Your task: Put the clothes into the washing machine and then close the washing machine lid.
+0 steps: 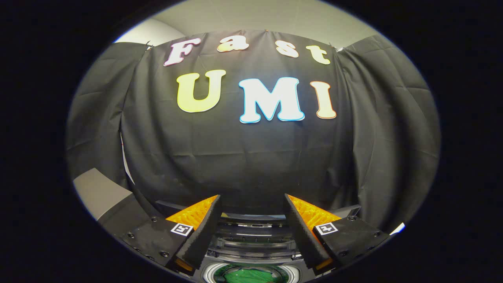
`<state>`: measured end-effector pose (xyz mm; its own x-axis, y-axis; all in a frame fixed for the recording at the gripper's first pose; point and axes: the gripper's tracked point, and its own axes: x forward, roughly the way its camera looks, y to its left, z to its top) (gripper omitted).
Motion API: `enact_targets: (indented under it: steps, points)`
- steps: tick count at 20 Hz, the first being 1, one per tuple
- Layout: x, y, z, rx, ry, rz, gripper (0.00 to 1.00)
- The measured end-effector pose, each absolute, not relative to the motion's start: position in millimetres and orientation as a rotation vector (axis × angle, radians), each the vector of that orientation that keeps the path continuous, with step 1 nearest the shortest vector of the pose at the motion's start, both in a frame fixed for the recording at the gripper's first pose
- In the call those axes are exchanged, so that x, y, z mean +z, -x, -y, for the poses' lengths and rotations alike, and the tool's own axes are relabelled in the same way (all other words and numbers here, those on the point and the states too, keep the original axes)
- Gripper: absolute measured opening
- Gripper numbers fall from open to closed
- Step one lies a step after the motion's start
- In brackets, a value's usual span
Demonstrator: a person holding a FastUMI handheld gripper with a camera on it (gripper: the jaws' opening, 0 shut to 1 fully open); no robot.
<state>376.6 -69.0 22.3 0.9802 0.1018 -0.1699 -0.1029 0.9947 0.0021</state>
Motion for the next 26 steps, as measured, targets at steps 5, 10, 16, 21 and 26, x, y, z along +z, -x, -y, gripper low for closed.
enact_targets:
  steps: [5,10,16,21,26]
  points:
    - [-4.7,-404.9,77.0,0.059,0.013,-0.261,0.98]
    - [-7.6,-404.9,75.3,0.049,-0.029,-0.256,0.97]
    - [-7.7,-378.8,75.9,0.043,-0.042,-0.25,0.98]
    - [-9.3,-350.1,76.2,0.035,-0.038,-0.224,0.98]
    - [-15.8,-325.7,76.2,0.035,-0.037,-0.207,0.98]
